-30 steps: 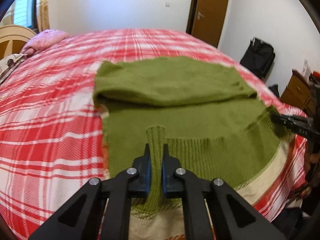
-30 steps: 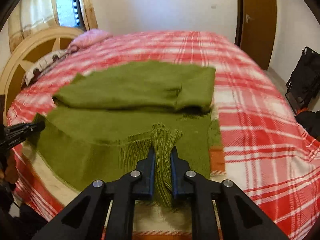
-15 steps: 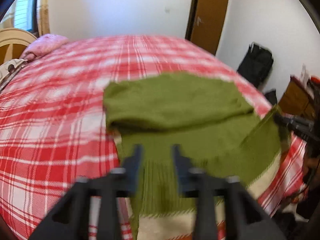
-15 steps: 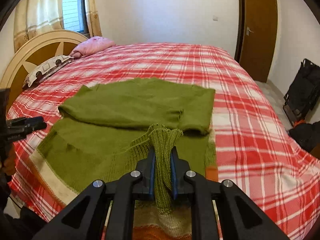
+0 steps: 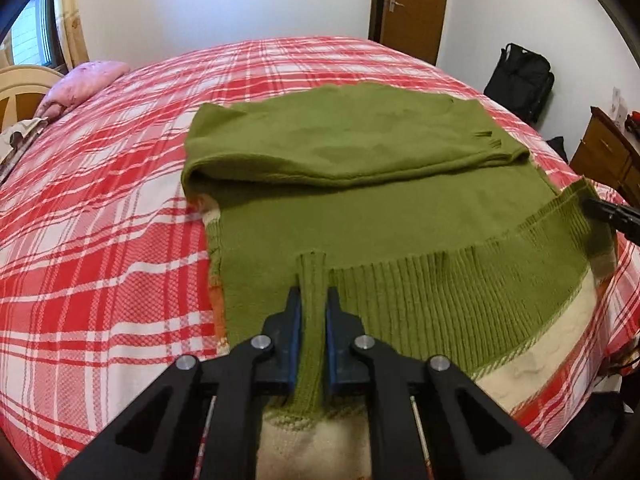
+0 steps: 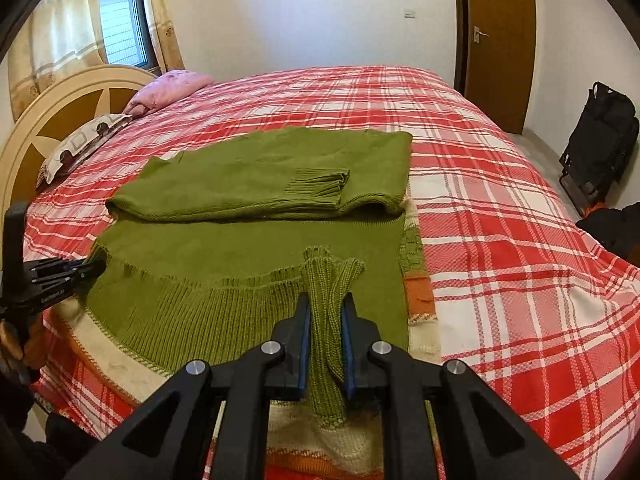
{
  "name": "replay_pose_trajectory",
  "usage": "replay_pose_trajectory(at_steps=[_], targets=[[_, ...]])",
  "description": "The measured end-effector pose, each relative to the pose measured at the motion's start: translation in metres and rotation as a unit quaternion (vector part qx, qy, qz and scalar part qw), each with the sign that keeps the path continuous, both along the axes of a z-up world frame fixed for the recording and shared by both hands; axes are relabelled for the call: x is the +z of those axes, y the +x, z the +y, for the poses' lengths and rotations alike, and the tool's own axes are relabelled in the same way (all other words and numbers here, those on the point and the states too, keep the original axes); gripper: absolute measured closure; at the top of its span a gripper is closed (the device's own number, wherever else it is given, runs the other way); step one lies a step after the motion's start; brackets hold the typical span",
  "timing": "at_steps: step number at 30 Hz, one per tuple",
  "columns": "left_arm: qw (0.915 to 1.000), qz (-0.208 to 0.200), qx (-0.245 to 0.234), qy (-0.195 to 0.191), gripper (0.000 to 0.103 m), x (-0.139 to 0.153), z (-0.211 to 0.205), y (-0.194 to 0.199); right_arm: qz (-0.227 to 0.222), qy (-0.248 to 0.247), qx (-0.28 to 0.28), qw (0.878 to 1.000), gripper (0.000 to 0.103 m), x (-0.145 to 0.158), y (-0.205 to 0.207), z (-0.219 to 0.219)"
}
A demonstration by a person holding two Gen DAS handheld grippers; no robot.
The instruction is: Fold small clothes
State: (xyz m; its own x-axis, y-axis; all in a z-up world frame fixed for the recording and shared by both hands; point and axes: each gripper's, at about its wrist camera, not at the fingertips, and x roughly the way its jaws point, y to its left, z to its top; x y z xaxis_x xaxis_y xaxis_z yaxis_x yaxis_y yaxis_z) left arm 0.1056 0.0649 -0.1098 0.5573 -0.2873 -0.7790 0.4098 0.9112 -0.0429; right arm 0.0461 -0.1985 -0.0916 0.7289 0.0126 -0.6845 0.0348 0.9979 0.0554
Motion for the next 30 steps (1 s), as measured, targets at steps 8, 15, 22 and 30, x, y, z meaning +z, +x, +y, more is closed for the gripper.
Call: replay_pose_trajectory(at_steps=[8,15,22,30], targets=[[0.9979,-0.022,0.025,-0.056,0.096,0.037,0.008,0.006,-0.041,0.006,0.007,0.999,0.090,0.037,0.005,-0.002],[0.9938,-0.069,0.057,-0.066,0.096,0.076,0.008,0.036,-0.072,-0.020,0.019,0.997,0.090,0.065,0.034,0.002],[0.9871,-0.100,0.097,-0.079,0.096,0.093,0.015,0.077,-0.077,-0.045,0.036,0.995,0.090,0.073,0.081,0.010],[0.9974,-0.013,0.035,-0.061,0.071,0.055,0.020,0.085,-0.052,-0.046,0.037,0.997,0.090,0.054,0.080,0.006]])
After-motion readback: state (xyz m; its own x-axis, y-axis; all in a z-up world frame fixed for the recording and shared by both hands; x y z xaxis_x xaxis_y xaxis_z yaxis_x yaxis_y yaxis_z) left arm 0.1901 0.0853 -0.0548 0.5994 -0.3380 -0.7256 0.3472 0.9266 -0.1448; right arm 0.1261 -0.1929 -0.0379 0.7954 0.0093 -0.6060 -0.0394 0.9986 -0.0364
